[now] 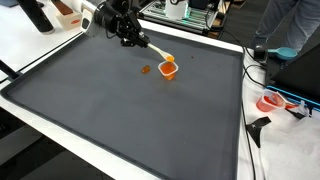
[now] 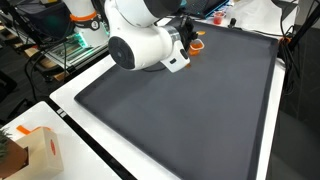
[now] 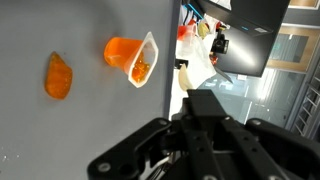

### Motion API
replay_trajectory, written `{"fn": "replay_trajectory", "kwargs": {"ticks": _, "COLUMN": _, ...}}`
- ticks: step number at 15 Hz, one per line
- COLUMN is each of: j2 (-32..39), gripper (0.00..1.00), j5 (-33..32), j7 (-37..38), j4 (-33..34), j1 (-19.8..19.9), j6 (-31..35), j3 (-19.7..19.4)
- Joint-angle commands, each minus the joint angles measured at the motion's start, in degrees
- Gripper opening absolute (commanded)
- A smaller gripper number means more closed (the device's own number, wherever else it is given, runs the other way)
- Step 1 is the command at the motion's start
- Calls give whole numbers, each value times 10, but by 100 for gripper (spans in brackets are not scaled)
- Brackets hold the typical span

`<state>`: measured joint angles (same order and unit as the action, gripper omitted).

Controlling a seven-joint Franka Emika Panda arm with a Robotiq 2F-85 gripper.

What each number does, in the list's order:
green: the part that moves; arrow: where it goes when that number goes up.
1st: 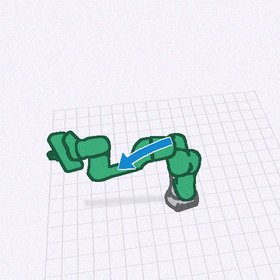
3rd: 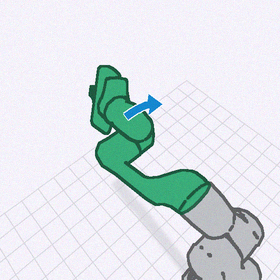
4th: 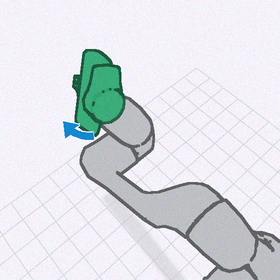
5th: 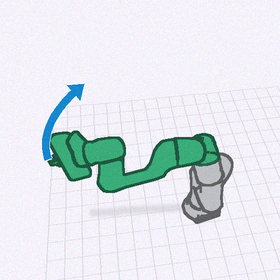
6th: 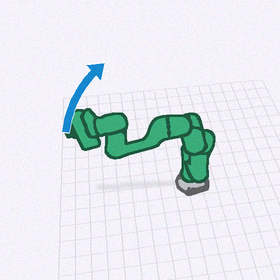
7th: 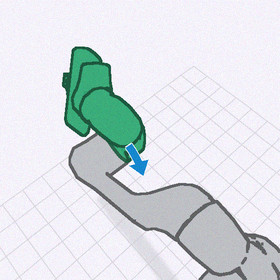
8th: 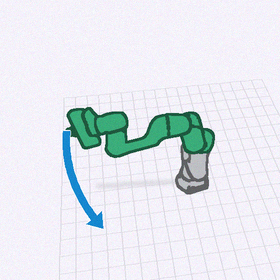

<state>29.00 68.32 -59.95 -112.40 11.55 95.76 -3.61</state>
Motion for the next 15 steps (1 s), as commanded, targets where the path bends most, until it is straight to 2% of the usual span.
{"fn": "replay_trajectory", "kwargs": {"ticks": 1, "j2": -31, "gripper": 3, "j5": 14, "j7": 9, "j4": -3, "j1": 6, "j6": -25, "j3": -11}}
{"fn": "replay_trajectory", "kwargs": {"ticks": 9, "j2": -88, "gripper": 3, "j5": 12, "j7": 59, "j4": 6, "j1": 3, "j6": -36, "j3": -27}}
{"fn": "replay_trajectory", "kwargs": {"ticks": 15, "j2": -116, "gripper": 3, "j5": 2, "j7": 114, "j4": 7, "j1": -5, "j6": -3, "j3": -37}}
